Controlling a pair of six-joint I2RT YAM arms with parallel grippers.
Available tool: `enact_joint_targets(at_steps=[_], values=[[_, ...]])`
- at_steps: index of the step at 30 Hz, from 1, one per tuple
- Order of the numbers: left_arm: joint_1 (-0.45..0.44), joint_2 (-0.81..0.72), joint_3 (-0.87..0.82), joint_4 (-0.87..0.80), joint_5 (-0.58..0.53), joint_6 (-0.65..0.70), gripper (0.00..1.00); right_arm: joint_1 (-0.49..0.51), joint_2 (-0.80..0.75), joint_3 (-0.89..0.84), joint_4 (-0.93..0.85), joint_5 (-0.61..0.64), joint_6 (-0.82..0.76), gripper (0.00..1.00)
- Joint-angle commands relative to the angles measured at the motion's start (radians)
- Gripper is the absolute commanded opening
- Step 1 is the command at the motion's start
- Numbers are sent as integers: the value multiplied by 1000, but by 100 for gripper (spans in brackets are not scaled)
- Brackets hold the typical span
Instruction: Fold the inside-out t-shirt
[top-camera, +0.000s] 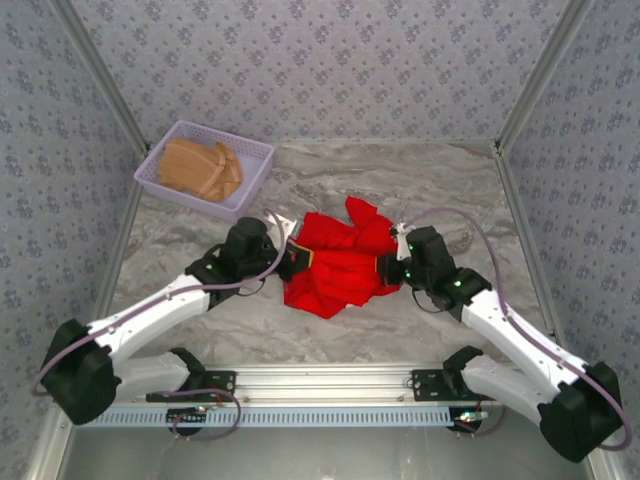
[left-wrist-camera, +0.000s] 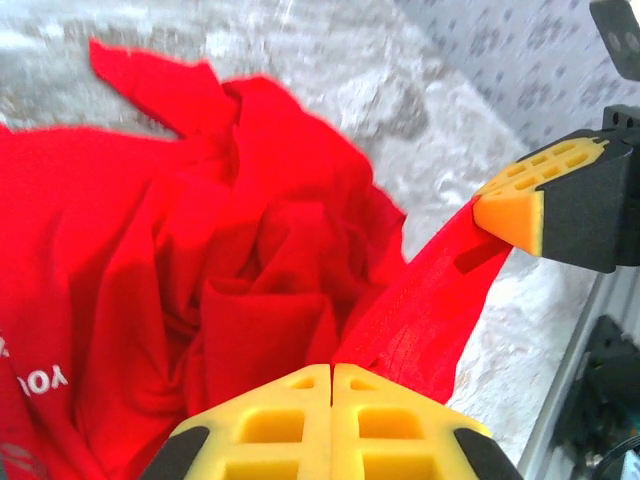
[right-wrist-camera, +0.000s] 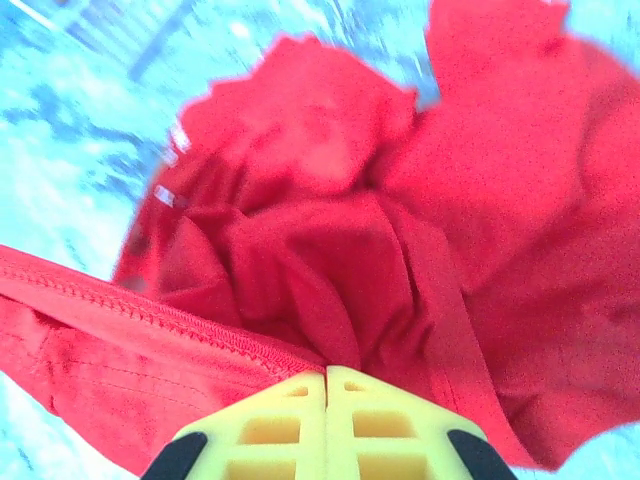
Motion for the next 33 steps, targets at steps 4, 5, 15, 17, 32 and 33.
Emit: enact_joint_targets(at_steps=[4,5,15,17,32,33], values=[[33,18,0,18,33,-27,0,-7,-25,33,18,-20,6,0],[32,57,17,8,16,-32,0,-7,-12,30,27,-24,27,0],[-49,121,56,-152,-224,-62,57,-6,252,33,121,-70,119,0],[-148,77,12,-126,-264,-63,63,-7,269,36,123,-79,114,0],[-304,397,256,-225,-344,165,44,-16,242,9,102,-83,110,0],[-304,410,262,-227,-356,173,40,-19,237,7,99,-80,109,0]])
